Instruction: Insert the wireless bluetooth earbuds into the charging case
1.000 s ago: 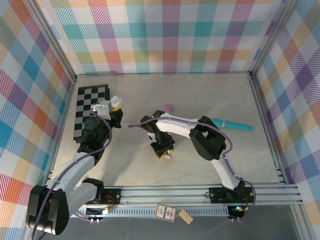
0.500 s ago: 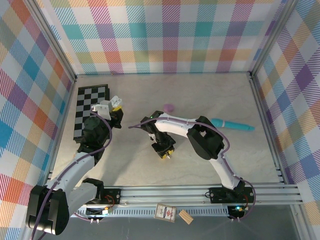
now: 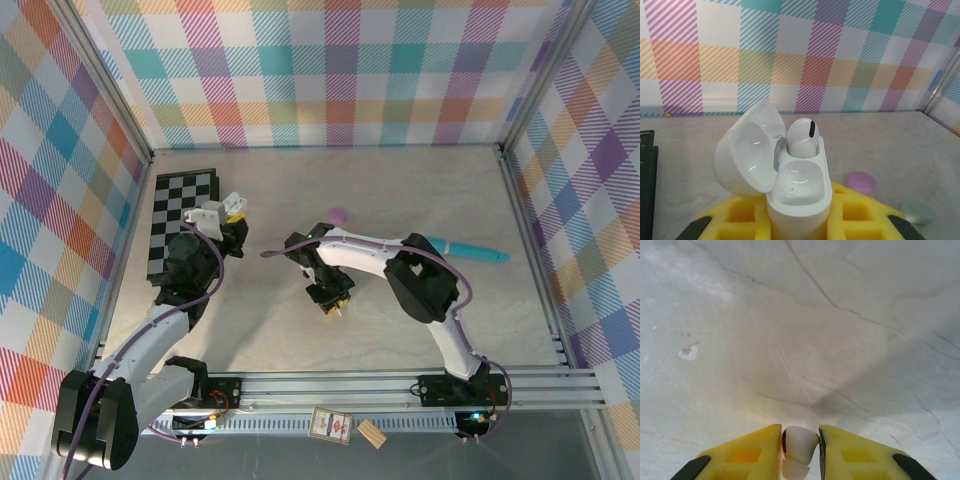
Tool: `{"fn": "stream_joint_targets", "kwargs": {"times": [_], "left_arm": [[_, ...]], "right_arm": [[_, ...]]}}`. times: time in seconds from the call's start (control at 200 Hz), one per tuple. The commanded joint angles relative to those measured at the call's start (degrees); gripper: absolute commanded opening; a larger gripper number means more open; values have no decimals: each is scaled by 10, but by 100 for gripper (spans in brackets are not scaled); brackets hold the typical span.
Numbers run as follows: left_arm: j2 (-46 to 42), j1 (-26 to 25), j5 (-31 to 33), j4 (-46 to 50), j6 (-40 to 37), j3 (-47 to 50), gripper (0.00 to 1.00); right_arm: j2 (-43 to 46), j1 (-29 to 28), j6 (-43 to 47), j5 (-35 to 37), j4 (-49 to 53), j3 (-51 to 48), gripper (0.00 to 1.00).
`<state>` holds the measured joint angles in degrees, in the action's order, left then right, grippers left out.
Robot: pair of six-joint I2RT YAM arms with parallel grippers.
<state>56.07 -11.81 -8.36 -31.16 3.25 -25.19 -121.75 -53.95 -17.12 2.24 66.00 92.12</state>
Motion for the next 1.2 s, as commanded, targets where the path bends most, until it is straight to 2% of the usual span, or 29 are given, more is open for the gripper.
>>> {"fn": "stream_joint_targets", "kwargs": {"times": [0.0,0.23,0.385,0.545,0.66,0.895,1.195], "left_arm": [[2,10,-36,-11,6,-9,19],[25,0,-110,-22,-2,-19,19],[46,-35,-173,-31,-30,-29,19],[76,-75,-227,-40,-72,-35,19],[89,-107,-253,-43,-109,-37,19],[110,-160,-295,21,-175,-75,19],[138,-200,-332,28,-174,-102,19]], "right_arm": [[76,5,-28,34,-53,-34,26],[218,19,-35,87,-182,-127,26],[312,24,-19,119,-270,-179,25],[401,35,-2,110,-344,-215,25],[446,47,7,74,-374,-222,25],[486,54,34,-1,-414,-223,25],[467,55,45,-45,-441,-209,24]]}}
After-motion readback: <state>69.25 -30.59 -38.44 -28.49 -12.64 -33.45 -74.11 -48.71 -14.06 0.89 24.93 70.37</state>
